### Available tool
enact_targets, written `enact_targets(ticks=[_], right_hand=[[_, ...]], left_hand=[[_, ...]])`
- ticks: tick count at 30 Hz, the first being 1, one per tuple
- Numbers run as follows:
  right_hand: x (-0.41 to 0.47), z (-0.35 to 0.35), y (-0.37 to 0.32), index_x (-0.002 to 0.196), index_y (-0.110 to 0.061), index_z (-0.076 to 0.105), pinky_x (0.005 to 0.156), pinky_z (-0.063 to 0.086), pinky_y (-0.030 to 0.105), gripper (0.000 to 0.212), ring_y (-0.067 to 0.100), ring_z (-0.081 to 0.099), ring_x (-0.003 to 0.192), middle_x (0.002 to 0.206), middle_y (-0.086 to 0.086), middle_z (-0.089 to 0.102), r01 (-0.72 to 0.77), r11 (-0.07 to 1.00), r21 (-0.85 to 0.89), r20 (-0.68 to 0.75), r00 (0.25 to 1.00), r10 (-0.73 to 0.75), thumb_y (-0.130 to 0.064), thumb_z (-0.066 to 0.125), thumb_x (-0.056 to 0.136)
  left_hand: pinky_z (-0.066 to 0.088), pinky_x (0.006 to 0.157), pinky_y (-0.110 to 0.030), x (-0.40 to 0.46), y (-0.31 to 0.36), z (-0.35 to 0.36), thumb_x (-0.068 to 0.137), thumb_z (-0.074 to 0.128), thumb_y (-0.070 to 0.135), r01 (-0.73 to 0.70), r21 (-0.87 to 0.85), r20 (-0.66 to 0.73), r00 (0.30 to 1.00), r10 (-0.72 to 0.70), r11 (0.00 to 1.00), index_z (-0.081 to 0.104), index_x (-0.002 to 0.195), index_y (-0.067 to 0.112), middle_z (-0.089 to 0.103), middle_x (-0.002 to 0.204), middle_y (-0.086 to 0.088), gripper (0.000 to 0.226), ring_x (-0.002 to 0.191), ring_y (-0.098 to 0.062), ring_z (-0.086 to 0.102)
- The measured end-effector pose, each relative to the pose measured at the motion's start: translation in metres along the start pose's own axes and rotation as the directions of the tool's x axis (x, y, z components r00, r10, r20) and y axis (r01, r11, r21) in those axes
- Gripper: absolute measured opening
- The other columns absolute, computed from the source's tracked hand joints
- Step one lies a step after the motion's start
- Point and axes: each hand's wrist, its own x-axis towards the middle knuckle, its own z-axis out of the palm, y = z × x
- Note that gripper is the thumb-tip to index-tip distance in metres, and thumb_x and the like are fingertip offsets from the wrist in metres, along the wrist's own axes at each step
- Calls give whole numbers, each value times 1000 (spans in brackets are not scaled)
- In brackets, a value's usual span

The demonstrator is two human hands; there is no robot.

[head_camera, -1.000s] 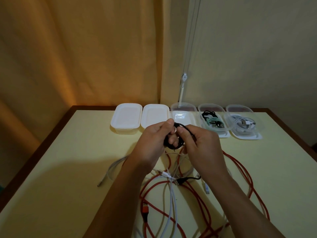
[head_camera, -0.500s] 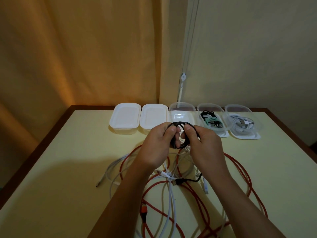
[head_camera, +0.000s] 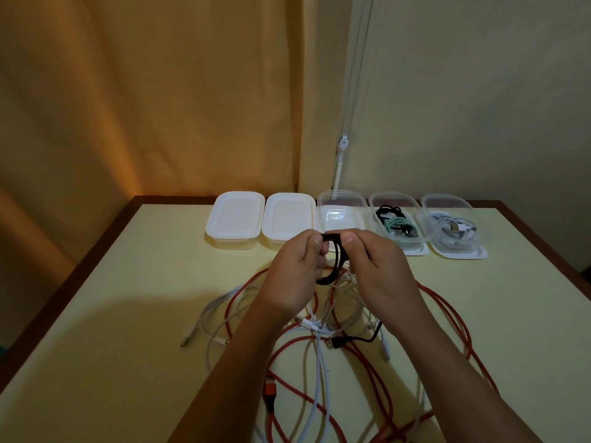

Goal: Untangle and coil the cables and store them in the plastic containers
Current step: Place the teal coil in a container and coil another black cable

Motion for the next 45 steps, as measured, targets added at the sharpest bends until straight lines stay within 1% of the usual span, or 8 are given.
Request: enact_targets(ticks=[8,16,23,30,34,39,42,45], right_hand=[[2,1,-1,84,-28,72,70,59,37,7,8,65,71,71,-14,67,-129,982,138,-182,971,153,-24,72,91],[-4,6,-7,96,-28,76,71,36,1,10,-15,55,87,92,-17,67,-77,994,-83,-267,962,52,-24,67,94],[-6,14,-17,107,-28,77,77,48,11,19,-5,66,90,93,-16,74,-113,994,7,-105,988,113,-36,66,93],[0,6,-12,87,-19,78,69,49,25,18,-1,60,62,71,-8,72,-314,927,207,56,949,309,-20,63,96],[-1,5,-15,91,-18,77,95,52,39,27,4,69,85,88,-4,78,-408,858,311,202,911,360,-22,53,103],[-3,5,-22,82,-15,74,93,45,37,36,14,67,95,88,-2,75,-469,744,475,354,876,327,-18,45,103],[-3,2,-26,90,-14,74,85,48,33,23,13,69,91,87,-2,74,-406,825,393,376,890,259,-19,54,99],[-4,7,-23,84,-10,69,87,52,55,15,34,67,88,84,14,71,-323,927,192,238,931,275,-24,67,90]], left_hand=[[30,53,-23,4,-4,-1,107,29,21,60,79,-101,993,-52,995,44,75,19,39,59,9,35,52,-7,34],[19,54,-28,-1,6,-3,104,27,16,142,-215,31,990,-139,966,38,76,13,29,59,4,30,50,-7,23],[36,64,-33,-1,1,0,107,30,24,74,-110,-74,994,-82,991,50,88,-1,41,69,-5,37,66,-18,39],[36,56,-20,1,-5,1,108,29,26,-80,64,-81,993,85,995,42,75,19,41,64,8,35,57,-5,40],[45,63,-23,3,-8,-1,107,31,26,-92,141,-141,984,112,986,46,79,19,53,73,3,33,67,-7,52],[38,57,-10,1,-5,0,107,33,22,-121,205,-167,973,156,971,49,81,14,49,67,9,31,60,3,49],[40,59,-12,1,-5,1,107,33,22,-134,187,-194,966,170,973,54,86,11,58,72,3,31,66,-3,55],[45,62,-20,3,-8,1,107,33,23,-130,160,-216,963,163,979,56,91,5,63,80,-8,34,76,-20,61]])
